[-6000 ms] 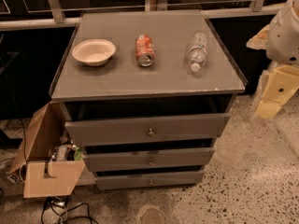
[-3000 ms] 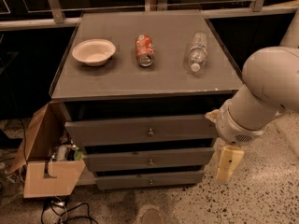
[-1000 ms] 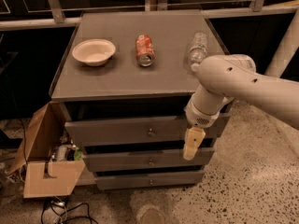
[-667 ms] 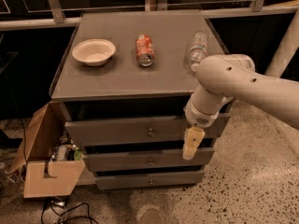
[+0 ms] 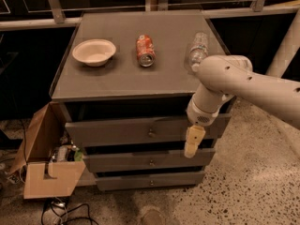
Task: Open top drawer
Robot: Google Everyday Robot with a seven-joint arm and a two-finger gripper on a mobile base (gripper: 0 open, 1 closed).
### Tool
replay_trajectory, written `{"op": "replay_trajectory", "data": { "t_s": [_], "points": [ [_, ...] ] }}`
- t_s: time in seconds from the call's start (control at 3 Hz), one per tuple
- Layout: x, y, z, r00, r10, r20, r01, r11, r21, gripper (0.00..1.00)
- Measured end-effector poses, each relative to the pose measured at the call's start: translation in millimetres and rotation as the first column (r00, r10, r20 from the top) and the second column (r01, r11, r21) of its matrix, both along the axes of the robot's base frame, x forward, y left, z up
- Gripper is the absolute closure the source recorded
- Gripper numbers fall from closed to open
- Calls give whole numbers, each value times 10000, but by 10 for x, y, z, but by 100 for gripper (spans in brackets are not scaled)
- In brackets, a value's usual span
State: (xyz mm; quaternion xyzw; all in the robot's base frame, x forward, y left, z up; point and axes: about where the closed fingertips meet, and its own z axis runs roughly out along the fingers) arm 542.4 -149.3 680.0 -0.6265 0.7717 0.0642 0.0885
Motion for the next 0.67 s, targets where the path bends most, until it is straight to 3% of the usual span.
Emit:
{"op": "replay_trajectory", "data": {
  "t_s": [0.67],
  "points": [
    [-209, -36, -224, 9968, -109, -793, 117, 9999, 98, 0]
  ]
}}
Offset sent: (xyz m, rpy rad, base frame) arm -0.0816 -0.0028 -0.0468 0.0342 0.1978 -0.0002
